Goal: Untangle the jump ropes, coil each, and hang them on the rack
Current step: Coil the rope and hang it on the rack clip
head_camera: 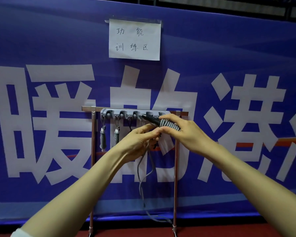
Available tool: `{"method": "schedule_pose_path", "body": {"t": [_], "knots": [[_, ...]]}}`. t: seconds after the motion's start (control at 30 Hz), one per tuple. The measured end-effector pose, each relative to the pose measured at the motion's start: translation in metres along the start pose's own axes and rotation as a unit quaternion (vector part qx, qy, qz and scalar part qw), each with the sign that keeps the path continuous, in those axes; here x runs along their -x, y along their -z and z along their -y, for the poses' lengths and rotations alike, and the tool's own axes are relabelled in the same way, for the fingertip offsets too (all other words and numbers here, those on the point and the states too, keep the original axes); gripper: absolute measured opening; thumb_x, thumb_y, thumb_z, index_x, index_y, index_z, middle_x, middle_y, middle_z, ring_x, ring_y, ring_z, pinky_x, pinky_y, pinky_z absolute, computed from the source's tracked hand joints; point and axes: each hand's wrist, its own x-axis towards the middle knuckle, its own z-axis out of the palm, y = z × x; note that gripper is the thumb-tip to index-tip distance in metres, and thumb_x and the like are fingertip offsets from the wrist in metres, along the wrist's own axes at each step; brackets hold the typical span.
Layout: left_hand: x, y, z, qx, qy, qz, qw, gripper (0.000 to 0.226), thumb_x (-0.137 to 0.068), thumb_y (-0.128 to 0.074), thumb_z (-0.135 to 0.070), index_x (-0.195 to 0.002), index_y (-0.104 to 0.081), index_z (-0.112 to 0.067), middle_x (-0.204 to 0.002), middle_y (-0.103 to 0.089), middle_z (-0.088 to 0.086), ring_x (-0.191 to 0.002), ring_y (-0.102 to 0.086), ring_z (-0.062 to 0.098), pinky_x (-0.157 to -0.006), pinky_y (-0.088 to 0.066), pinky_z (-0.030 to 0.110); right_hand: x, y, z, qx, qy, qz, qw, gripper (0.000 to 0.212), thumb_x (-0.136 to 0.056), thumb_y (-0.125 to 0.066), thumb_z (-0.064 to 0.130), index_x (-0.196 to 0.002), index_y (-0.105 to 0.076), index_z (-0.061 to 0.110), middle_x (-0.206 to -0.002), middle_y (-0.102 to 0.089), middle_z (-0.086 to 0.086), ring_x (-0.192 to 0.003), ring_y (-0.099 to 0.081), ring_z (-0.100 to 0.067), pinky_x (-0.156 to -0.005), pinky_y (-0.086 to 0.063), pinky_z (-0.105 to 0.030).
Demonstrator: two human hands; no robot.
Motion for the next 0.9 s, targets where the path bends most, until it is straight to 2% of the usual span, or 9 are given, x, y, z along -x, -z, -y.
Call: {"method": "schedule_pose_path", "body": {"t": [0.13, 0.23, 0.33, 0.43, 0.57, 0.67, 0.73, 0.8, 0.9], "knots": [[0.0, -0.004, 0.002, -0.083, -0.065, -0.01, 0.994, 0.024, -0.094, -0.055, -0.014, -0.115, -0.065, -0.014, -0.066, -0.058, -0.009, -0.055, -0.047, 0.001, -0.053, -0.038, 0.014, 0.001, -0.009, 0.005, -0.106, -0.074, -0.05, 0.99, 0.057, -0.078, -0.048, 0.068, -0.096, -0.059, 0.015, -0.073, -0.063, 0.004, -0.062, -0.059, -0.005, -0.054, -0.048, -0.021], [0.0, -0.002, 0.001, -0.148, -0.115, -0.039, 0.982, 0.025, -0.094, -0.057, -0.009, -0.117, -0.064, -0.005, -0.071, -0.069, -0.012, -0.06, -0.059, -0.004, -0.057, -0.044, 0.01, 0.0, -0.01, 0.007, -0.189, -0.101, -0.022, 0.977, 0.063, -0.085, -0.05, 0.062, -0.091, -0.062, 0.001, -0.059, -0.055, 0.001, -0.045, -0.05, -0.005, -0.043, -0.038, -0.019], [0.001, 0.002, 0.001, -0.171, -0.141, -0.063, 0.973, 0.024, -0.091, -0.062, -0.012, -0.113, -0.068, -0.004, -0.086, -0.073, -0.006, -0.071, -0.063, -0.004, -0.062, -0.045, 0.011, 0.0, -0.011, 0.01, -0.265, -0.133, 0.027, 0.955, 0.054, -0.093, -0.045, 0.055, -0.091, -0.065, 0.005, -0.058, -0.054, -0.006, -0.04, -0.046, -0.012, -0.036, -0.031, -0.019], [0.002, 0.008, 0.002, -0.162, -0.094, -0.042, 0.981, 0.023, -0.091, -0.06, -0.02, -0.111, -0.069, -0.012, -0.085, -0.071, -0.004, -0.07, -0.061, 0.002, -0.064, -0.045, 0.018, 0.0, -0.013, 0.011, -0.282, -0.146, 0.021, 0.948, 0.049, -0.095, -0.044, 0.054, -0.083, -0.063, 0.011, -0.059, -0.055, -0.01, -0.04, -0.045, -0.016, -0.035, -0.032, -0.019], [0.005, 0.014, -0.006, -0.113, 0.005, 0.028, 0.993, 0.024, -0.093, -0.058, -0.013, -0.115, -0.067, -0.013, -0.082, -0.067, -0.006, -0.07, -0.059, 0.003, -0.069, -0.044, 0.021, 0.003, -0.013, 0.01, -0.305, -0.162, 0.011, 0.938, 0.047, -0.095, -0.045, 0.054, -0.073, -0.06, 0.015, -0.056, -0.054, -0.009, -0.039, -0.042, -0.016, -0.035, -0.03, -0.019], [0.004, 0.021, -0.013, -0.149, 0.011, 0.008, 0.989, 0.024, -0.084, -0.068, -0.014, -0.107, -0.071, -0.012, -0.089, -0.073, -0.004, -0.08, -0.066, 0.006, -0.084, -0.046, 0.027, 0.004, -0.017, 0.008, -0.305, -0.165, 0.019, 0.938, 0.049, -0.091, -0.046, 0.059, -0.078, -0.061, 0.013, -0.058, -0.055, -0.009, -0.041, -0.042, -0.017, -0.036, -0.03, -0.02], [0.004, 0.026, -0.016, -0.185, -0.014, -0.011, 0.983, 0.022, -0.071, -0.079, -0.022, -0.092, -0.076, -0.017, -0.093, -0.075, 0.001, -0.088, -0.067, 0.012, -0.09, -0.047, 0.032, 0.005, -0.018, 0.008, -0.332, -0.164, 0.038, 0.928, 0.054, -0.085, -0.047, 0.065, -0.08, -0.063, 0.013, -0.06, -0.055, -0.01, -0.042, -0.041, -0.018, -0.038, -0.027, -0.022], [0.006, 0.028, -0.018, -0.23, -0.045, -0.016, 0.972, 0.018, -0.068, -0.079, -0.025, -0.083, -0.075, -0.017, -0.088, -0.073, 0.001, -0.08, -0.065, 0.01, -0.08, -0.049, 0.028, 0.006, -0.017, 0.007, -0.372, -0.164, 0.075, 0.91, 0.058, -0.079, -0.048, 0.069, -0.083, -0.062, 0.012, -0.062, -0.054, -0.01, -0.042, -0.038, -0.017, -0.038, -0.025, -0.021], [0.008, 0.026, -0.015, -0.234, -0.126, -0.031, 0.964, 0.017, -0.076, -0.075, -0.016, -0.089, -0.068, -0.007, -0.077, -0.069, -0.003, -0.059, -0.057, 0.005, -0.056, -0.045, 0.02, 0.006, -0.014, 0.007, -0.424, -0.184, 0.132, 0.877, 0.06, -0.079, -0.047, 0.068, -0.093, -0.059, 0.011, -0.061, -0.051, -0.007, -0.038, -0.033, -0.012, -0.034, -0.023, -0.018]]}}
